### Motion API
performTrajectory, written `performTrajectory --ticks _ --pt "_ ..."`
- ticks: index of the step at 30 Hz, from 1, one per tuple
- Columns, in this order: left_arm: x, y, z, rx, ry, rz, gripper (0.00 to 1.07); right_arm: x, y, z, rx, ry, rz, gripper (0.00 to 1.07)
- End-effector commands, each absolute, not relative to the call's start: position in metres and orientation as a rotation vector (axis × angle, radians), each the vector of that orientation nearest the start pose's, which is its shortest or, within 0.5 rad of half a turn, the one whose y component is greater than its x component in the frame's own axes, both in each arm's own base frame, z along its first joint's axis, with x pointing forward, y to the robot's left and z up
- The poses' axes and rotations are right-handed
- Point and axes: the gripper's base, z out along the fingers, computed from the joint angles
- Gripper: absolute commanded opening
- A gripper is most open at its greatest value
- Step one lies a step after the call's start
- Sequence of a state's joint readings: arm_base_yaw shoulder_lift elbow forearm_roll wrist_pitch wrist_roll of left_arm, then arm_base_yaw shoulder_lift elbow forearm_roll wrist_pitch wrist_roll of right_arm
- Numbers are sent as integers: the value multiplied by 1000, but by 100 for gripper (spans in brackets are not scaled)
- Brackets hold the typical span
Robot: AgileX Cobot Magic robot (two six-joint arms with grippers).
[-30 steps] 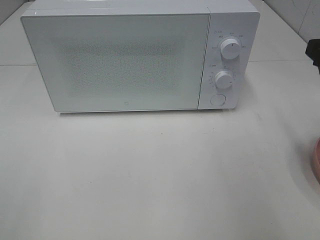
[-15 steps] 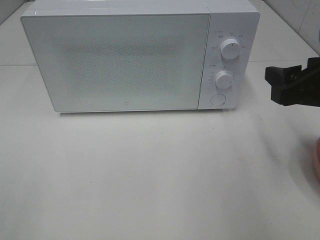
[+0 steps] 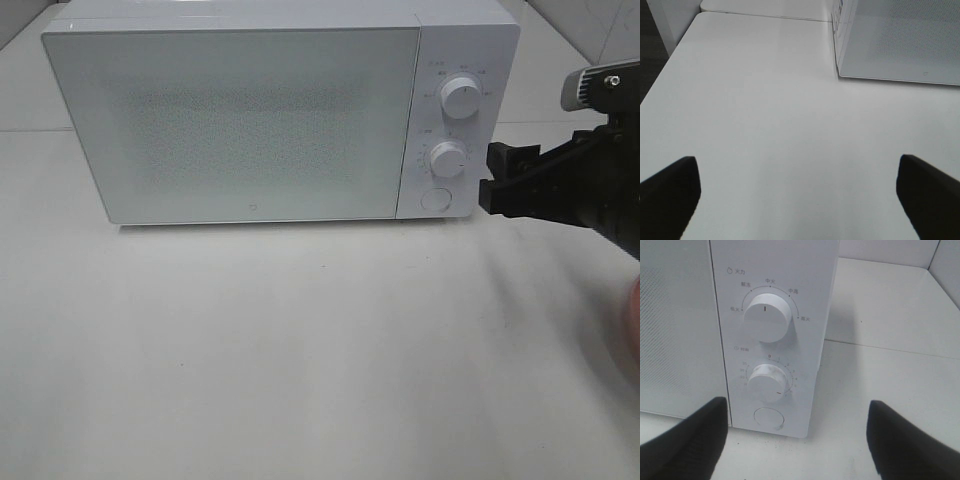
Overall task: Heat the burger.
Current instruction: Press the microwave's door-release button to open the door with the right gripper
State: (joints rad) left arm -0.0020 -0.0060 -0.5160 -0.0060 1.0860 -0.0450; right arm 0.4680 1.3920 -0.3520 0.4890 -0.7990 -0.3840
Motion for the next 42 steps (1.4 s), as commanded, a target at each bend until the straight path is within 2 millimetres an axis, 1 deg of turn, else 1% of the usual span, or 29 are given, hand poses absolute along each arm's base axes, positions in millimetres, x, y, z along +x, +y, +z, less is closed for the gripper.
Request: performTrajectory --ticks 1,3,6,8,12,13,15,16,21,26,28,30,31,32,33,34,35,36,37,39,40,41,42 --pt "-11 -1 281 -36 2014 -46 100 223 81 196 -149 1738 -29 75" --pt "-11 -1 281 -36 2014 -46 100 222 87 193 -105 1722 -40 75" --pt "-11 -1 281 -36 2014 -46 100 221 91 190 -96 1722 -41 75" --pt "-11 -1 281 -36 2014 -46 100 218 99 186 -113 1733 -29 75" --pt "-11 -1 281 -36 2014 -46 100 215 107 180 -142 1753 -16 75" --pt "-11 -1 281 -36 2014 -46 100 213 113 176 -167 1767 -8 75" --pt "-11 -1 281 -36 2014 -46 100 212 116 174 -184 1773 -3 75" --pt "-11 -1 281 -36 2014 -46 100 210 121 170 -208 1783 4 75" --pt "-11 -1 281 -36 2014 -46 100 209 120 165 -168 1809 -15 75" --pt "-11 -1 281 -36 2014 -46 100 209 118 166 -134 1806 -17 75" --pt "-11 -1 281 -36 2014 -46 100 209 118 166 -50 1807 49 74" --pt "-11 -1 281 -36 2014 -46 100 209 118 166 -18 1808 75 74" --pt "-11 -1 281 -36 2014 -46 100 209 118 166 56 1808 133 72" --pt "-11 -1 281 -36 2014 -46 100 209 118 166 56 1808 133 72" --pt "-11 -1 281 -36 2014 -46 100 209 118 166 95 1808 164 71" --pt "-11 -1 281 -36 2014 -46 100 209 118 166 202 1803 248 67" --pt "-11 -1 281 -36 2014 -46 100 209 118 166 202 1803 248 67" --pt "-11 -1 281 -36 2014 -46 100 209 118 166 257 1798 291 64" --pt "-11 -1 281 -36 2014 -46 100 209 118 166 257 1798 291 64" --pt "-11 -1 281 -36 2014 -46 100 209 118 166 490 1766 472 50" --pt "-11 -1 281 -36 2014 -46 100 209 118 166 490 1766 472 50" --pt "-11 -1 281 -36 2014 -46 100 209 118 166 541 1756 512 46" --pt "-11 -1 281 -36 2014 -46 100 209 118 166 653 1729 600 37"
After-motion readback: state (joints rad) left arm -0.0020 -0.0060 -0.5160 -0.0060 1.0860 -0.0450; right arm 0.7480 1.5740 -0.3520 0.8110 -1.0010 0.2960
